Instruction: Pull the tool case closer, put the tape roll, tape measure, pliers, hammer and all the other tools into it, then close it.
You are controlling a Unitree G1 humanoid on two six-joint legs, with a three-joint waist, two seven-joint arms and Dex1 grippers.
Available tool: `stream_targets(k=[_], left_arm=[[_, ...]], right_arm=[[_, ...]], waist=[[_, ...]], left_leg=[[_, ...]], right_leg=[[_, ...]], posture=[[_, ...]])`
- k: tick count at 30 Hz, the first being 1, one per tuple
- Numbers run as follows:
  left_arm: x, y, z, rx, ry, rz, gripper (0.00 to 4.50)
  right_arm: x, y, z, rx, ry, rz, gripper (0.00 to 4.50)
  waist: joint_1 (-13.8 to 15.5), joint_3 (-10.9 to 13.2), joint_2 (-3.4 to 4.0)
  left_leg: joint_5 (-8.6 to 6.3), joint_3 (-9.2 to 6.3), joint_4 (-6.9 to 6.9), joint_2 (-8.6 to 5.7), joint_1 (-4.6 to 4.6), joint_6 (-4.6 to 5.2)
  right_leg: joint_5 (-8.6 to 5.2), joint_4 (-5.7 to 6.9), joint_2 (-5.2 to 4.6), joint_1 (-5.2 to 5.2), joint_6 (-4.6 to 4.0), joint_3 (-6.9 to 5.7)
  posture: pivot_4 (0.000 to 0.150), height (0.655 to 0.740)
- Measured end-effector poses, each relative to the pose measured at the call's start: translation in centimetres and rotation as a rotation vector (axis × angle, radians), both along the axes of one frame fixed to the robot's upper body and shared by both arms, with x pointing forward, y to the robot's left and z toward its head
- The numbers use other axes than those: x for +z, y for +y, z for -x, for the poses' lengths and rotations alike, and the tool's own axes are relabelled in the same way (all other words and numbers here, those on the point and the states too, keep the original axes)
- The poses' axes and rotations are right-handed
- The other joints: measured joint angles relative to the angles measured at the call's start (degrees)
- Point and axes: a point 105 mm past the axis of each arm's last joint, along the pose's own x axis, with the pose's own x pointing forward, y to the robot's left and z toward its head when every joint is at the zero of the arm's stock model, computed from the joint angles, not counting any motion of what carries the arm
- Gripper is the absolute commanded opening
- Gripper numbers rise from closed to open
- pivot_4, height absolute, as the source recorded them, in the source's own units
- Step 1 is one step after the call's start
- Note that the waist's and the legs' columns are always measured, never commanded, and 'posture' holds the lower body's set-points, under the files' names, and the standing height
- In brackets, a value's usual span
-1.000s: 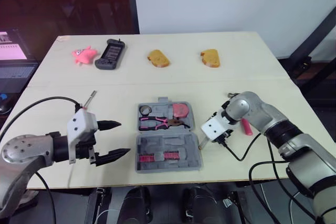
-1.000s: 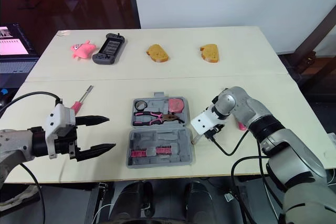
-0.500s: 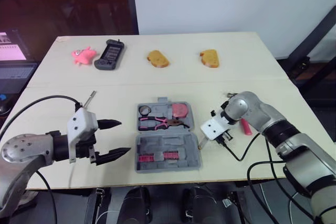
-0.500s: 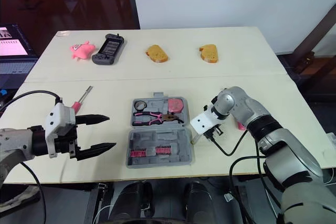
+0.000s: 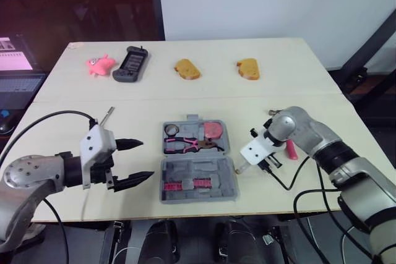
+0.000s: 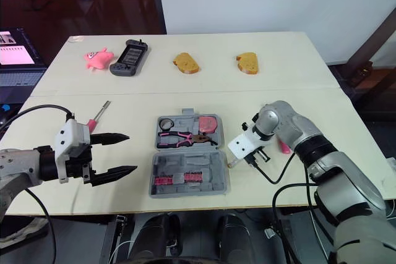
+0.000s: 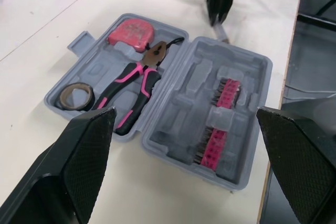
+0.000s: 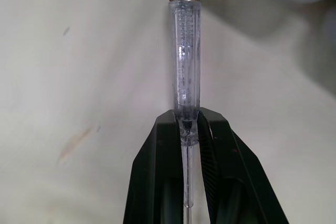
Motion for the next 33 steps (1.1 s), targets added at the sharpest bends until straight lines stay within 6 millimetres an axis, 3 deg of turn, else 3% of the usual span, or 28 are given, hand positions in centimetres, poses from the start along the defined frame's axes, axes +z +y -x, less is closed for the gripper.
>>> stream_targets(k=[5,8,13,15,17,20,22,26,30,33], left_arm=[[0.0,-0.2,-0.3,-0.015,0.001,0.003,4.5],[-0.1,-0.2,-0.4,-0.019,0.007,0.005,4.5],[-0.2,0.1,-0.4,-0.021,0.006,0.005,4.5],[-0.6,0.5,-0.3,-0.012,0.02,-0.003,4.5],[-0.7,0.7,-0.2,-0.011,0.018,-0.006,4.5],[-0.7,1.3,-0.3,0.009,0.023,-0.008,4.5],[-0.7,1.5,-0.3,0.016,0.019,-0.008,4.5],[-0.8,1.6,-0.1,0.007,0.02,-0.01,4.5],[-1.3,2.1,0.1,0.016,0.037,-0.038,4.5],[-1.4,2.5,0.3,0.037,0.042,-0.039,4.5]], right_arm=[[2.2,-1.2,0.9,0.001,-0.022,-0.011,0.08],[4.3,-0.8,1.2,-0.142,0.011,-0.123,0.08],[7.7,1.9,2.5,-0.318,0.094,-0.367,0.08],[9.7,4.3,2.7,-0.446,0.1,-0.534,0.08],[10.4,5.7,3.1,-0.577,0.141,-0.573,0.08],[9.6,6.3,3.6,-0.799,0.249,-0.537,0.08],[8.3,7.1,4.0,-0.85,0.282,-0.508,0.08],[6.5,8.2,4.2,-0.835,0.239,-0.425,0.08],[4.4,11.1,4.0,-0.756,0.182,-0.359,0.08],[4.2,12.1,3.6,-0.7,0.129,-0.328,0.08]], waist=[[-0.1,0.0,0.02],[-0.1,0.0,0.02],[0.0,0.0,0.02],[-0.1,0.0,0.01],[-0.1,0.0,0.02],[0.2,0.0,-0.03],[0.1,0.0,-0.03],[-0.1,0.0,-0.03],[-0.5,0.0,-0.02],[-0.1,0.0,-0.05]], left_leg=[[0.0,0.0,0.0,0.0,0.0,0.0],[0.0,-0.02,-0.03,0.01,0.0,0.0],[-0.08,-0.03,-0.02,0.01,-0.02,0.14],[-0.12,-0.1,-0.03,0.03,-0.02,0.2],[-0.17,-0.16,-0.05,0.04,-0.04,0.28],[-0.24,-0.21,-0.02,0.02,-0.07,0.4],[-0.26,-0.19,-0.02,0.01,-0.1,0.42],[-0.25,-0.12,-0.03,0.01,-0.14,0.42],[-0.22,-0.03,-0.07,0.05,-0.19,0.37],[-0.23,-0.01,-0.05,0.03,-0.22,0.38]], right_leg=[[0.0,0.01,0.0,-0.01,0.0,0.0],[0.0,0.01,0.02,-0.02,-0.01,0.0],[0.01,0.02,0.0,-0.03,-0.02,0.0],[0.04,0.03,-0.01,-0.07,-0.07,-0.01],[0.06,0.04,-0.02,-0.11,-0.11,-0.02],[0.06,0.0,-0.08,-0.11,-0.14,-0.06],[0.06,-0.01,-0.11,-0.13,-0.13,-0.06],[0.07,0.01,-0.08,-0.18,-0.12,-0.06],[0.08,0.08,-0.01,-0.29,-0.15,-0.06],[0.09,0.05,-0.03,-0.27,-0.14,-0.06]], posture=[[0.15,0.7188],[0.15,0.7188],[0.15,0.7188],[0.15,0.7188],[0.15,0.7188],[0.15,0.7188],[0.15,0.7188],[0.15,0.7188],[0.15,0.7188],[0.15,0.7188]])
